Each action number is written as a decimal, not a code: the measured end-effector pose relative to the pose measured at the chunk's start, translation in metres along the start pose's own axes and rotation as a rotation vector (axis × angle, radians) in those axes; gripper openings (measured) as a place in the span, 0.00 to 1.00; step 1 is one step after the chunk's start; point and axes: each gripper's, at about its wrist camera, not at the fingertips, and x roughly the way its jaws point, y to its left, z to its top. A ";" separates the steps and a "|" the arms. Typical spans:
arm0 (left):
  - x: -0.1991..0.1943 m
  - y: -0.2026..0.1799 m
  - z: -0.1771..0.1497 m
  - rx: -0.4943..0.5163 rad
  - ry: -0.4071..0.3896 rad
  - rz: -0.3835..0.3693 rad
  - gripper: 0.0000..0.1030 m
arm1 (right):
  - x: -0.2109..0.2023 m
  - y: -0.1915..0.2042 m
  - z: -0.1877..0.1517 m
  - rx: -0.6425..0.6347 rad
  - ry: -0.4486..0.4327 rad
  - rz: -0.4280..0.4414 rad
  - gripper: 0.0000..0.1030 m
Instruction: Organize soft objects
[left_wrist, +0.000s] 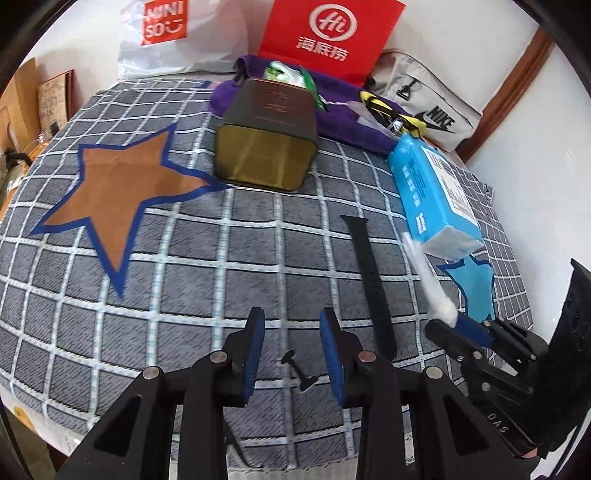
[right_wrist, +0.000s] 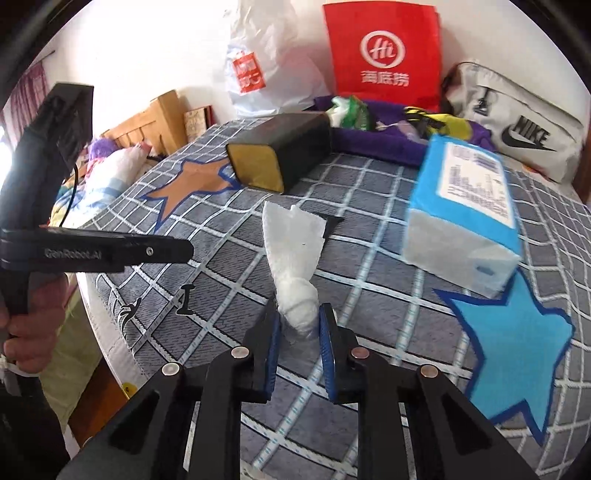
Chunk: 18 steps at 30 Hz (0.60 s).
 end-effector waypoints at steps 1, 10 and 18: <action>0.005 -0.006 0.001 0.013 0.009 -0.003 0.28 | -0.004 -0.005 -0.002 0.018 0.001 -0.016 0.19; 0.047 -0.077 0.007 0.153 0.030 0.024 0.50 | -0.036 -0.043 -0.026 0.114 -0.017 -0.123 0.19; 0.055 -0.092 0.006 0.237 -0.017 0.160 0.50 | -0.032 -0.064 -0.040 0.165 -0.003 -0.170 0.19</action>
